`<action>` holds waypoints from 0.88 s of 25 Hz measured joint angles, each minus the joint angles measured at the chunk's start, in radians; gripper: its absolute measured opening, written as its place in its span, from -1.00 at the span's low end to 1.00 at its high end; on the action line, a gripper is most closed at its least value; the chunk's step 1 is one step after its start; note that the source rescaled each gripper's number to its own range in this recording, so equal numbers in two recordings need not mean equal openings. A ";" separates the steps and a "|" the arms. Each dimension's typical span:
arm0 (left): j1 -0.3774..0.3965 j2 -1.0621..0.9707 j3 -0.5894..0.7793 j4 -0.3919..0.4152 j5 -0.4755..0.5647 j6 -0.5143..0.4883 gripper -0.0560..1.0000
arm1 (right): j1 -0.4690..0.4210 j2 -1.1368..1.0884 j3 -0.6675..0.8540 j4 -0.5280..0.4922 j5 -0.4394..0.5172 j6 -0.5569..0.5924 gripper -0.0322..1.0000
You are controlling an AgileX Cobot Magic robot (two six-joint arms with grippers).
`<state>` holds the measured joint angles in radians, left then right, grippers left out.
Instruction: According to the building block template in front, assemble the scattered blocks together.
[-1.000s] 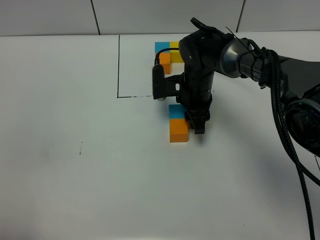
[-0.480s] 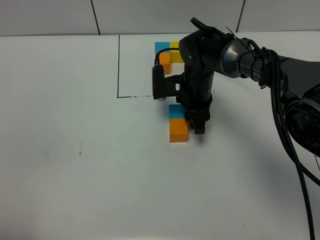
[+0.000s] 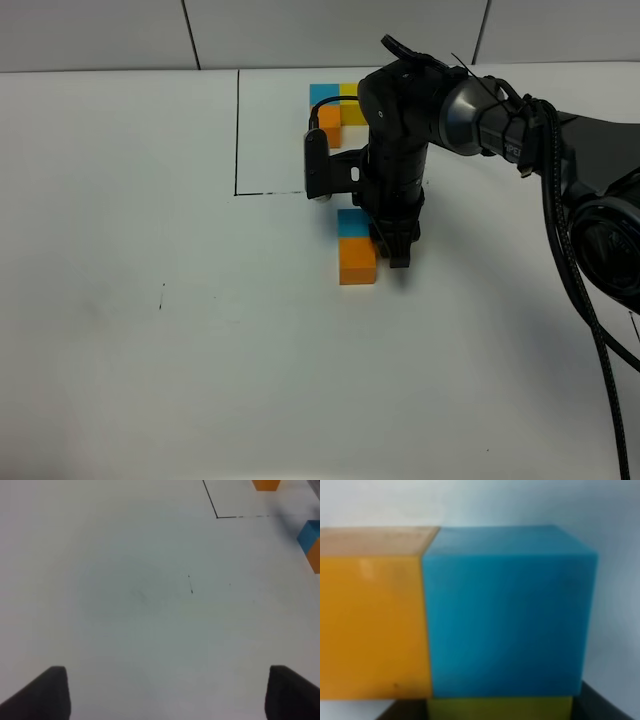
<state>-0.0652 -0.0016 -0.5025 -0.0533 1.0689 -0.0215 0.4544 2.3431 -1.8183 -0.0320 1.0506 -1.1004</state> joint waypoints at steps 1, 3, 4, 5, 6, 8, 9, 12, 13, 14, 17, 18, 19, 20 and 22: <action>0.000 0.000 0.000 0.000 0.000 0.000 0.39 | 0.000 0.000 0.000 0.001 0.000 0.000 -0.90; 0.000 0.000 0.000 0.000 0.000 0.000 0.39 | -0.001 0.006 0.000 0.012 -0.009 -0.001 -0.76; 0.000 0.000 0.000 0.000 0.000 0.000 0.39 | -0.001 0.009 0.000 0.014 -0.011 -0.005 -0.62; 0.000 0.000 0.000 0.000 0.000 0.000 0.39 | -0.001 0.010 0.000 0.016 -0.013 -0.008 -0.47; 0.000 0.000 0.000 0.000 0.000 0.000 0.39 | -0.001 0.010 0.000 0.016 -0.015 -0.009 -0.35; 0.000 0.000 0.000 0.000 -0.001 0.000 0.39 | -0.001 0.010 0.000 0.013 -0.018 -0.010 -0.05; 0.000 0.000 0.000 0.000 -0.001 0.000 0.39 | -0.002 0.010 0.000 0.013 -0.018 -0.011 0.08; 0.000 0.000 0.000 0.000 -0.001 0.000 0.39 | -0.009 0.010 0.000 0.012 -0.019 -0.014 0.34; 0.000 0.000 0.000 0.000 -0.001 0.000 0.39 | -0.011 0.010 0.000 0.012 -0.021 -0.015 0.39; 0.000 0.000 0.000 0.000 -0.001 0.000 0.39 | -0.014 0.010 0.000 0.013 -0.022 -0.015 0.42; 0.000 0.000 0.000 0.000 -0.001 0.000 0.39 | -0.022 0.010 0.000 0.018 -0.022 -0.015 0.46; 0.000 0.000 0.000 0.000 -0.001 0.000 0.39 | -0.026 0.010 0.000 0.019 -0.021 -0.015 0.47; 0.000 0.000 0.000 0.000 -0.001 0.000 0.39 | -0.032 0.010 0.000 0.019 -0.018 -0.015 0.47; 0.000 0.000 0.000 0.000 -0.001 0.000 0.39 | -0.040 0.009 0.000 0.018 -0.017 -0.015 0.47; 0.000 0.000 0.000 0.000 -0.001 0.000 0.39 | -0.059 0.003 0.001 0.016 -0.013 -0.015 0.47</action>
<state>-0.0652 -0.0016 -0.5025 -0.0533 1.0681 -0.0215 0.3954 2.3463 -1.8171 -0.0156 1.0372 -1.1152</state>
